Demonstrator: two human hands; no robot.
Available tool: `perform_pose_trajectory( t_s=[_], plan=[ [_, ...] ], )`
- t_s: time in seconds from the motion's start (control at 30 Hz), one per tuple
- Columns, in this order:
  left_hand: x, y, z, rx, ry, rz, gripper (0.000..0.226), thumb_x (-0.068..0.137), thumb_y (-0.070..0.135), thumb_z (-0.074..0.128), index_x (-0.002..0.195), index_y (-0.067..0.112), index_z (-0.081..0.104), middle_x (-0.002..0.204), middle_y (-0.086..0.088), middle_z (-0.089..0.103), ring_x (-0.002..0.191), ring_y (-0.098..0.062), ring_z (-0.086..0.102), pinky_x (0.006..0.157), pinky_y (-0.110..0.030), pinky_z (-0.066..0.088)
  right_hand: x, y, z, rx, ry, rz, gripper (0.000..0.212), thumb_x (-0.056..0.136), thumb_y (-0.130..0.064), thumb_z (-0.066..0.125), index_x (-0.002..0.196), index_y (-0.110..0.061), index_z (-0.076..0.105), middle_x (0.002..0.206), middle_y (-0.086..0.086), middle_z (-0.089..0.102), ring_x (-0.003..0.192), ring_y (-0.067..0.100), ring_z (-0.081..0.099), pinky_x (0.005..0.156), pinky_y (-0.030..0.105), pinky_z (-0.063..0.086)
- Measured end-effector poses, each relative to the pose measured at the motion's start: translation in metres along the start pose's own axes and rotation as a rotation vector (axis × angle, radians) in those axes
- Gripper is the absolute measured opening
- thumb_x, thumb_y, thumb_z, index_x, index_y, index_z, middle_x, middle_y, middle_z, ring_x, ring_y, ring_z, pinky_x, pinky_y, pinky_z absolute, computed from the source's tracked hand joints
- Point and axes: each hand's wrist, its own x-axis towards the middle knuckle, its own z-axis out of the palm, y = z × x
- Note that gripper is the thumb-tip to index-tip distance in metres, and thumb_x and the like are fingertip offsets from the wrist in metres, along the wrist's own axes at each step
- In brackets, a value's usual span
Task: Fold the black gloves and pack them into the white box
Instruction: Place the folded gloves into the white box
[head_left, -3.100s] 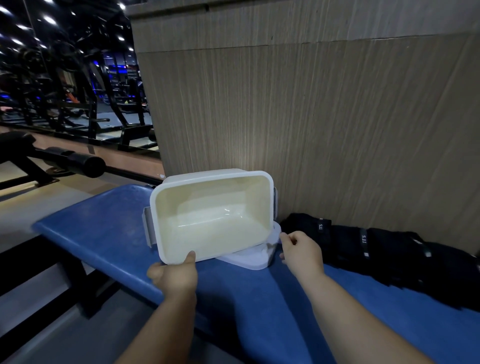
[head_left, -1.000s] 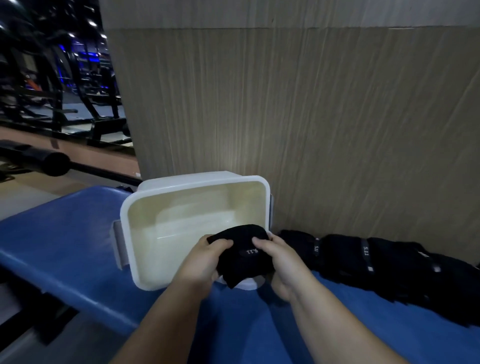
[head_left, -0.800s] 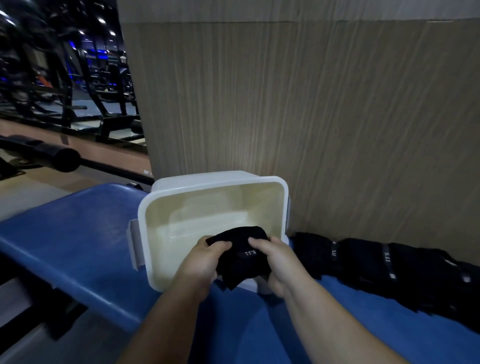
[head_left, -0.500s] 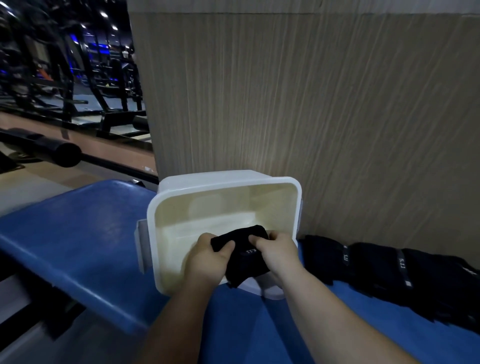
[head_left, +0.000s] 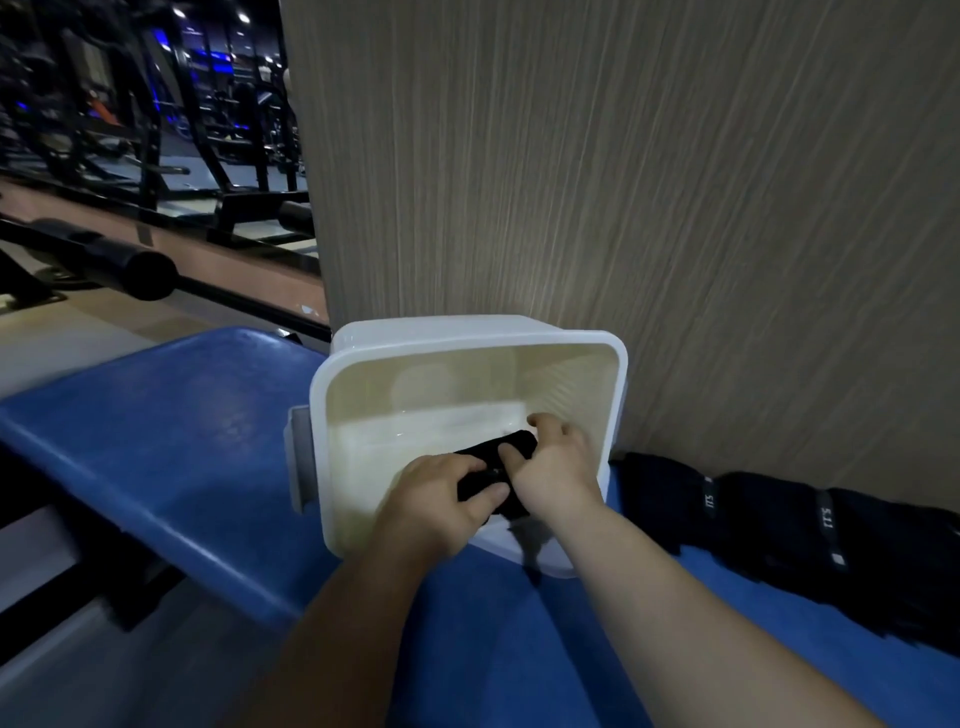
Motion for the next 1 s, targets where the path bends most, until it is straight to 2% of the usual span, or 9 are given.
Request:
perform_pose_trajectory(
  t_s=[0.07,0.2,0.33,0.43,0.6,0.67,0.77,0.9,1.0],
  plan=[
    [0.000,-0.003,-0.002,0.030,-0.039,0.022,0.036,0.090,0.040,0.058,0.119,0.020,0.063,0.112,0.002,0.064,0.104,-0.016,0.054,0.092,-0.030,0.042,-0.009,0.003,-0.005,-0.054,0.008,-0.136,0.049,0.094,-0.031,0.052,0.140,-0.024,0.038,0.142,0.000,0.035,0.129,0.017,0.033,0.098,0.026,0.033],
    [0.004,-0.011,0.008,0.163,-0.084,0.078,0.038,0.093,0.039,0.051,0.126,0.021,0.058,0.120,0.006,0.059,0.116,-0.019,0.050,0.099,-0.031,0.037,-0.027,0.018,-0.008,-0.213,-0.023,-0.385,0.036,0.093,-0.029,0.054,0.129,-0.026,0.053,0.132,-0.008,0.045,0.127,0.009,0.032,0.097,0.014,0.024],
    [0.009,-0.013,0.014,0.172,-0.059,0.079,0.038,0.094,0.037,0.050,0.129,0.022,0.056,0.125,0.006,0.059,0.118,-0.018,0.049,0.102,-0.031,0.036,-0.027,0.025,-0.005,-0.277,-0.062,-0.432,0.039,0.094,-0.027,0.052,0.133,-0.025,0.052,0.136,-0.007,0.049,0.128,0.011,0.037,0.098,0.014,0.026],
    [0.011,-0.014,0.016,0.134,-0.038,0.080,0.041,0.094,0.034,0.052,0.134,0.023,0.051,0.129,0.004,0.058,0.119,-0.017,0.048,0.104,-0.032,0.036,-0.020,0.024,-0.003,-0.281,-0.060,-0.459,0.034,0.094,-0.020,0.049,0.127,-0.023,0.055,0.126,-0.005,0.055,0.118,0.013,0.045,0.089,0.017,0.032],
    [0.013,-0.019,0.017,0.166,-0.055,0.062,0.048,0.097,0.032,0.049,0.143,0.025,0.040,0.143,0.006,0.046,0.131,-0.013,0.039,0.110,-0.023,0.025,-0.009,0.025,0.002,-0.266,-0.079,-0.465,0.032,0.097,-0.016,0.043,0.126,-0.020,0.055,0.124,0.000,0.056,0.116,0.015,0.045,0.087,0.017,0.033],
    [0.014,-0.020,0.018,0.193,-0.085,0.056,0.052,0.097,0.036,0.049,0.146,0.026,0.035,0.149,0.006,0.039,0.136,-0.014,0.033,0.113,-0.024,0.021,-0.006,0.026,0.003,-0.282,-0.105,-0.474,0.037,0.098,-0.019,0.044,0.134,-0.019,0.050,0.136,0.000,0.050,0.129,0.015,0.038,0.099,0.017,0.029],
    [0.015,-0.021,0.017,0.223,-0.191,0.026,0.062,0.095,0.039,0.050,0.150,0.027,0.024,0.157,0.006,0.023,0.144,-0.015,0.020,0.117,-0.029,0.014,-0.004,0.031,0.002,-0.317,-0.225,-0.451,0.054,0.096,-0.029,0.050,0.147,-0.022,0.032,0.155,-0.001,0.027,0.145,0.014,0.013,0.115,0.022,0.012],
    [0.021,-0.019,0.017,0.288,-0.190,0.009,0.057,0.099,0.031,0.044,0.151,0.025,0.022,0.158,0.004,0.021,0.143,-0.015,0.020,0.117,-0.026,0.013,0.001,0.032,-0.001,-0.346,-0.278,-0.459,0.061,0.094,-0.014,0.050,0.150,-0.022,0.027,0.159,-0.001,0.019,0.147,0.013,0.005,0.116,0.022,0.008],
    [0.024,-0.013,0.017,0.344,-0.185,-0.032,0.056,0.100,0.032,0.039,0.152,0.025,0.019,0.159,0.003,0.017,0.143,-0.017,0.020,0.117,-0.027,0.014,0.011,0.030,0.002,-0.421,-0.308,-0.450,0.074,0.088,-0.010,0.059,0.151,-0.023,0.022,0.160,-0.003,0.013,0.148,0.013,0.002,0.116,0.024,0.007]
  ],
)
